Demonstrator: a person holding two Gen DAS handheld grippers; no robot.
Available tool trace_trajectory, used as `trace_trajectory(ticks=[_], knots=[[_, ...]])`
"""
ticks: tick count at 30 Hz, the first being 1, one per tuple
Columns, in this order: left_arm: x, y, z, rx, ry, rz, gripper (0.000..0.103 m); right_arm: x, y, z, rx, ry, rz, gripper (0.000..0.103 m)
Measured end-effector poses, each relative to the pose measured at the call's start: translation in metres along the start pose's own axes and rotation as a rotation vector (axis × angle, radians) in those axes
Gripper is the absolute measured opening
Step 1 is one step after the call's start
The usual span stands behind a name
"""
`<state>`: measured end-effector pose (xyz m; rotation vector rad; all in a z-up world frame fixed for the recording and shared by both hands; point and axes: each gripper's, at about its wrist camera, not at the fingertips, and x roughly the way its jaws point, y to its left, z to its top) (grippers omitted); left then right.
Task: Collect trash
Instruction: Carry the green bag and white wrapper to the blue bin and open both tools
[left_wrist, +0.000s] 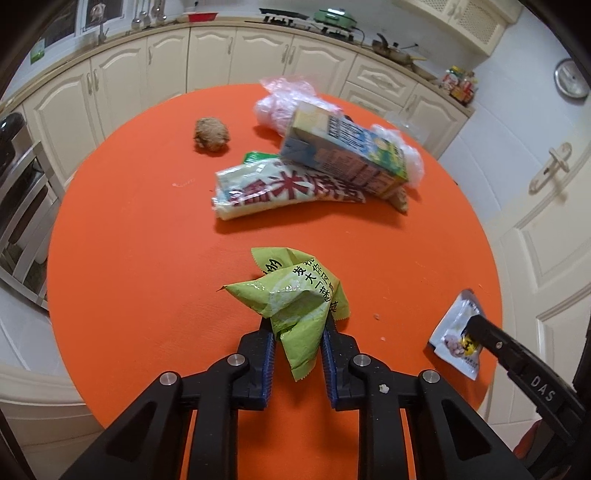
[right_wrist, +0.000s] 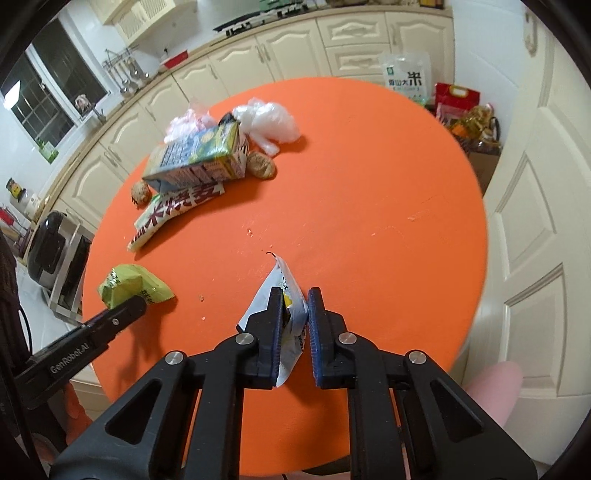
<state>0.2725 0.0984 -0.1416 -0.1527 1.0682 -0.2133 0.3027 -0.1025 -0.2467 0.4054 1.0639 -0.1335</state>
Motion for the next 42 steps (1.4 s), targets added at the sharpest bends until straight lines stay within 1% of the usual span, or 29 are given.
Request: trace_trajectory(ticks=[5, 10, 14, 15, 16, 20, 23, 27, 29, 31, 34, 36, 37, 39, 40, 41, 42], knots=[[-0.001, -0.025, -0.001, 0.047, 0.0, -0.021, 0.018, -0.013, -0.02, 0.002, 0.047, -0.036, -0.007, 0.013], [0.008, -0.065, 0.0, 0.125, 0.011, -0.055, 0.018, -0.026, -0.058, 0.0, 0.135, -0.063, -0.033, 0.013], [0.019, -0.108, 0.001, 0.207, 0.027, -0.085, 0.018, -0.044, -0.093, -0.004, 0.203, -0.099, -0.064, 0.013], [0.023, -0.124, 0.0, 0.236, 0.032, -0.094, 0.018, -0.049, -0.103, -0.005, 0.221, -0.11, -0.077, 0.013], [0.026, -0.132, 0.0, 0.252, 0.037, -0.102, 0.018, -0.054, -0.112, -0.006, 0.24, -0.118, -0.093, 0.013], [0.044, -0.181, -0.004, 0.345, 0.083, -0.174, 0.018, -0.068, -0.148, -0.012, 0.312, -0.143, -0.161, 0.013], [0.058, -0.219, -0.009, 0.424, 0.117, -0.212, 0.018, -0.075, -0.171, -0.017, 0.359, -0.149, -0.202, 0.013], [0.082, -0.261, -0.014, 0.495, 0.161, -0.236, 0.018, -0.08, -0.197, -0.023, 0.402, -0.145, -0.247, 0.013], [0.093, -0.274, -0.015, 0.518, 0.181, -0.24, 0.018, -0.08, -0.211, -0.026, 0.417, -0.139, -0.261, 0.013], [0.105, -0.289, -0.017, 0.541, 0.198, -0.234, 0.018, -0.078, -0.224, -0.027, 0.438, -0.131, -0.246, 0.013], [0.126, -0.307, -0.016, 0.569, 0.22, -0.197, 0.02, -0.072, -0.24, -0.028, 0.462, -0.117, -0.259, 0.013], [0.141, -0.315, -0.016, 0.578, 0.239, -0.161, 0.022, -0.066, -0.25, -0.028, 0.478, -0.102, -0.24, 0.013], [0.145, -0.323, -0.015, 0.578, 0.249, -0.15, 0.023, -0.062, -0.254, -0.028, 0.483, -0.092, -0.233, 0.013], [0.155, -0.327, -0.013, 0.574, 0.274, -0.135, 0.035, -0.056, -0.26, -0.026, 0.489, -0.076, -0.237, 0.013], [0.158, -0.329, -0.011, 0.573, 0.278, -0.128, 0.038, -0.055, -0.262, -0.026, 0.489, -0.071, -0.235, 0.013], [0.16, -0.339, -0.011, 0.575, 0.276, -0.123, 0.039, -0.052, -0.264, -0.024, 0.489, -0.067, -0.225, 0.013], [0.162, -0.344, -0.009, 0.581, 0.269, -0.116, 0.039, -0.049, -0.267, -0.022, 0.489, -0.064, -0.214, 0.013]])
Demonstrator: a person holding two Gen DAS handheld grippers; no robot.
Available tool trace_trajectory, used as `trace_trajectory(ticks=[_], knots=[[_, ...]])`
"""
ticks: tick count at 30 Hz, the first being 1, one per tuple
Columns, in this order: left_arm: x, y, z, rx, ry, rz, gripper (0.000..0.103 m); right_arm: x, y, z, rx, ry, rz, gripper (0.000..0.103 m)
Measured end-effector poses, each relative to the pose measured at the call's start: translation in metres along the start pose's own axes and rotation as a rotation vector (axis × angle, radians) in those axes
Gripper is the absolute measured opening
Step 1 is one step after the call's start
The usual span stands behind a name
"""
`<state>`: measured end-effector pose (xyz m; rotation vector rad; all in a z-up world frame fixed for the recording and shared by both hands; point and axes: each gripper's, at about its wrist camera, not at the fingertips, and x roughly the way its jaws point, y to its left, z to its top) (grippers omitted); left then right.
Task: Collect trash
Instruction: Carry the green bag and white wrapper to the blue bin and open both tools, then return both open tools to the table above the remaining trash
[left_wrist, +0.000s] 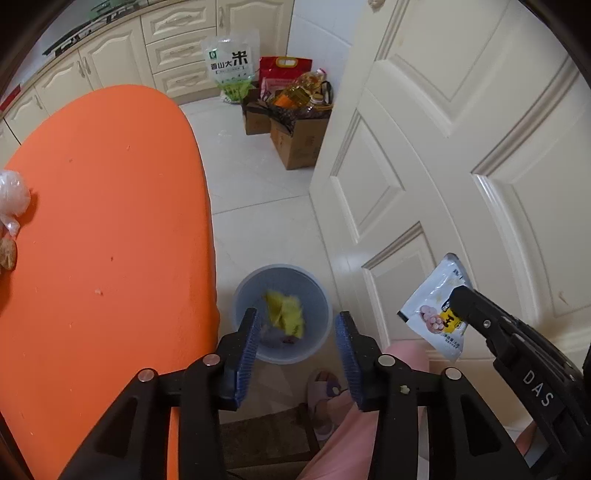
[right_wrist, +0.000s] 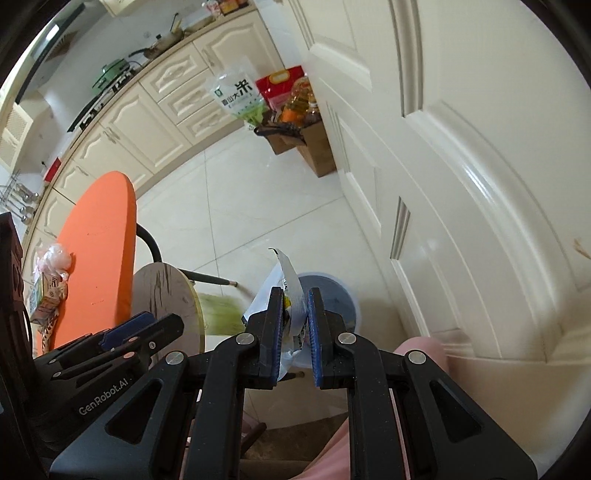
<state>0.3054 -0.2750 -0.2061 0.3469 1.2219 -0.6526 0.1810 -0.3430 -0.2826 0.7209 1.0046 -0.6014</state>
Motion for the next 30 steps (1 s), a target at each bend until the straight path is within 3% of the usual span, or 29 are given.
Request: trace_trajectory(ticks=[4, 9, 11, 12, 14, 30], knots=[[-0.002, -0.005, 0.01, 0.016, -0.013, -0.008, 0.039, 0.016, 0.002, 0.003, -0.003, 0.035, 0.005, 0.013], [-0.021, 0.012, 0.0, 0.009, -0.039, -0.041, 0.044, 0.03, 0.018, 0.001, -0.029, 0.079, 0.047, 0.014], [-0.026, 0.017, -0.003, 0.0, -0.032, -0.07, 0.044, 0.031, 0.024, 0.001, -0.029, 0.092, 0.044, 0.019], [-0.032, 0.023, -0.007, -0.002, -0.032, -0.077, 0.044, 0.032, 0.025, 0.001, -0.031, 0.096, 0.035, 0.028], [-0.038, 0.029, -0.011, -0.003, -0.033, -0.084, 0.044, 0.027, 0.027, 0.0, -0.032, 0.079, 0.028, 0.038], [-0.077, 0.041, -0.048, -0.036, -0.082, -0.04, 0.045, -0.026, 0.05, -0.018, -0.089, 0.0, -0.023, 0.038]])
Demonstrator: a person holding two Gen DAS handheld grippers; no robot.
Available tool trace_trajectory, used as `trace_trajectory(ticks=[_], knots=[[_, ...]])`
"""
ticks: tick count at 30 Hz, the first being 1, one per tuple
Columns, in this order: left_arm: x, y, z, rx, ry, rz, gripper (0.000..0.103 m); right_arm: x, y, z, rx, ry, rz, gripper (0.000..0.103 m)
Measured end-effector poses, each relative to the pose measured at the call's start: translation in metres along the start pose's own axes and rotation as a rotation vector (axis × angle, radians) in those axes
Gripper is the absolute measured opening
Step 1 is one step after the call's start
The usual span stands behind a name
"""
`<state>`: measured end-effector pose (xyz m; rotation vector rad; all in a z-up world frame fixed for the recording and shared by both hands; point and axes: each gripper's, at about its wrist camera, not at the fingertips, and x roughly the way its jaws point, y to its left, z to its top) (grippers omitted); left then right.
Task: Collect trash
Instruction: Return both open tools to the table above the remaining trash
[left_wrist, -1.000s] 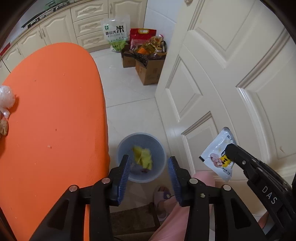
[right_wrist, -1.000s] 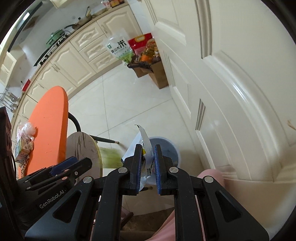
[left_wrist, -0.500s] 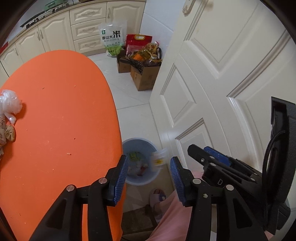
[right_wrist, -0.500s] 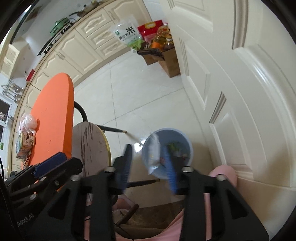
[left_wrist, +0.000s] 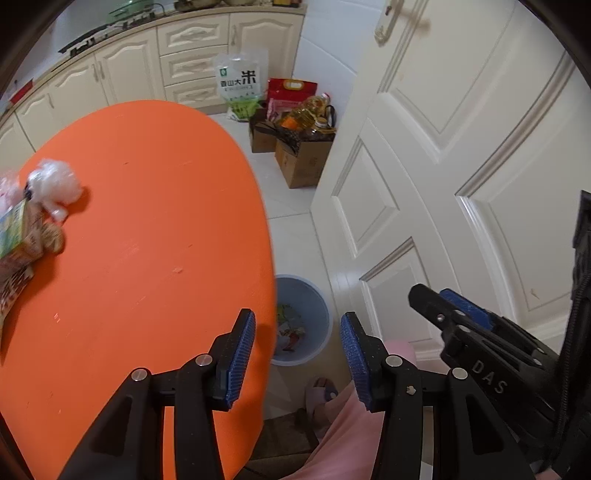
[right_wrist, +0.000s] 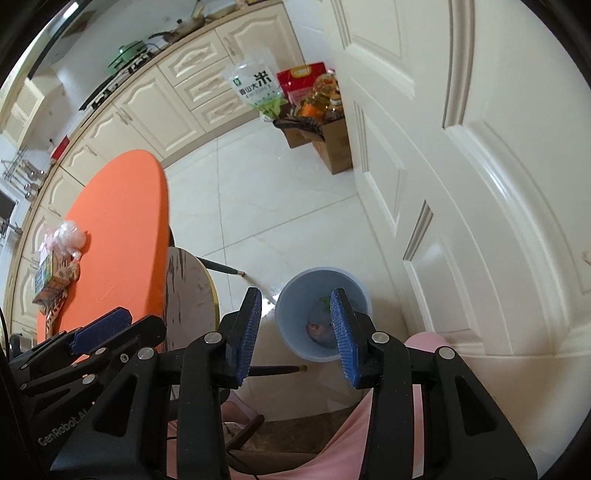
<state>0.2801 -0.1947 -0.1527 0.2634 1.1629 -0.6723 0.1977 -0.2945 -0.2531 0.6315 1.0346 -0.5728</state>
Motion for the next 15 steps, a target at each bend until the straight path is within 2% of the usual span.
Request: trace_trajectory(ticks=[8, 15], knots=[[-0.036, 0.018, -0.034, -0.038, -0.056, 0.023, 0.045, -0.029, 0.039, -0.021, -0.08, -0.044, 0.001, 0.04], [-0.079, 0.053, -0.07, -0.114, -0.13, 0.056, 0.046, -0.053, 0.099, -0.038, -0.212, -0.081, 0.035, 0.042]])
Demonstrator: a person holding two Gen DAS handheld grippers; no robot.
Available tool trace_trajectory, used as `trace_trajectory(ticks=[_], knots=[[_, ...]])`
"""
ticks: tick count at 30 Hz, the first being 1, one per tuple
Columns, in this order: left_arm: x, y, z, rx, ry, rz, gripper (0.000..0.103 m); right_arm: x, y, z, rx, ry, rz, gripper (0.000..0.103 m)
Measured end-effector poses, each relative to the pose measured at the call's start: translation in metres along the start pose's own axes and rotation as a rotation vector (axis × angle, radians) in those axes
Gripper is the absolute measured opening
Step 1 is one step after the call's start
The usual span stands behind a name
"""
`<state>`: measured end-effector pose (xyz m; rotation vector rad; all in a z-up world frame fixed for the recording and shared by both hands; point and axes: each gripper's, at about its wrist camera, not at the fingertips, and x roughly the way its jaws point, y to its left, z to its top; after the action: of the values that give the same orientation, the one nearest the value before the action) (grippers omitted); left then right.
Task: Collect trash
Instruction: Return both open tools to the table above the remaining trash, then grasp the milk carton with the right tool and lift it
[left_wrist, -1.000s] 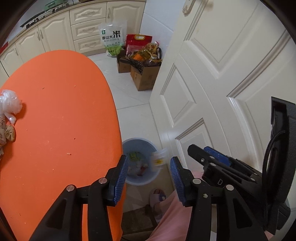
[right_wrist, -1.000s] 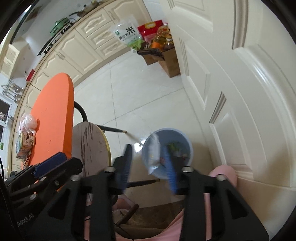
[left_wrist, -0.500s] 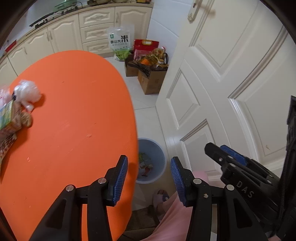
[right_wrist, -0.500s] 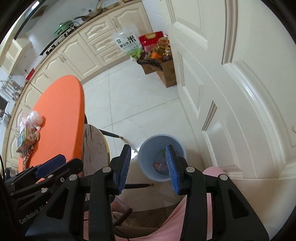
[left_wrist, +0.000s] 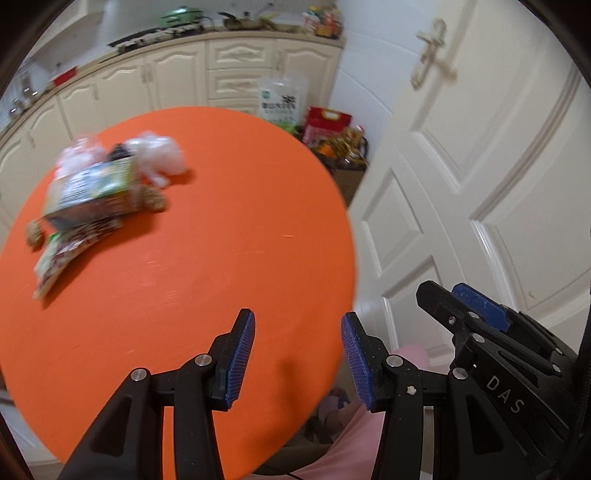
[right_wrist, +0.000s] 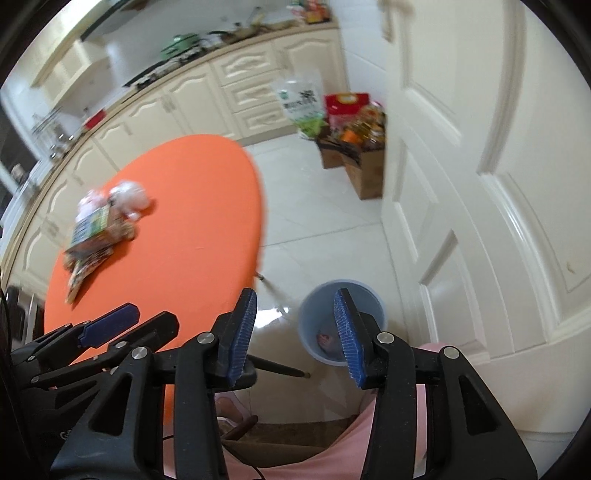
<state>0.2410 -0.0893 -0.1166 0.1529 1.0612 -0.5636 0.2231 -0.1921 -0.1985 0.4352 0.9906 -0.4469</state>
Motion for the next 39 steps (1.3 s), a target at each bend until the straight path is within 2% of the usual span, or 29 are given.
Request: trace_trajectory(ticks=[9, 12, 15, 19, 22, 24, 30, 34, 38, 39], knots=[[-0.06, 0.089, -0.041, -0.197, -0.078, 0.098, 0.049, -0.003, 0.097, -0.009, -0.182, -0.013, 0.082, 0.049], [-0.073, 0.115, -0.049, -0.257, -0.093, 0.135, 0.052, 0.0, 0.127, -0.012, -0.238, -0.013, 0.103, 0.06], [-0.084, 0.139, -0.054, -0.309, -0.083, 0.175, 0.059, 0.004, 0.15, -0.015, -0.276, -0.01, 0.117, 0.063], [-0.088, 0.169, -0.055, -0.37, -0.073, 0.194, 0.06, 0.014, 0.173, -0.009, -0.317, 0.003, 0.132, 0.067], [-0.089, 0.188, -0.056, -0.409, -0.066, 0.192, 0.062, 0.025, 0.194, 0.002, -0.355, 0.001, 0.134, 0.076], [-0.086, 0.202, -0.052, -0.433, -0.06, 0.195, 0.062, 0.033, 0.205, 0.01, -0.382, -0.008, 0.134, 0.086], [-0.076, 0.245, -0.035, -0.492, -0.061, 0.197, 0.062, 0.069, 0.255, 0.039, -0.577, -0.002, 0.143, 0.087], [-0.071, 0.264, -0.032, -0.585, -0.07, 0.229, 0.062, 0.108, 0.29, 0.056, -0.747, 0.022, 0.137, 0.087], [-0.07, 0.275, -0.034, -0.685, -0.085, 0.235, 0.063, 0.138, 0.317, 0.056, -0.928, 0.031, 0.103, 0.087], [-0.068, 0.274, -0.032, -0.691, -0.087, 0.243, 0.063, 0.144, 0.322, 0.054, -0.964, 0.046, 0.115, 0.084]])
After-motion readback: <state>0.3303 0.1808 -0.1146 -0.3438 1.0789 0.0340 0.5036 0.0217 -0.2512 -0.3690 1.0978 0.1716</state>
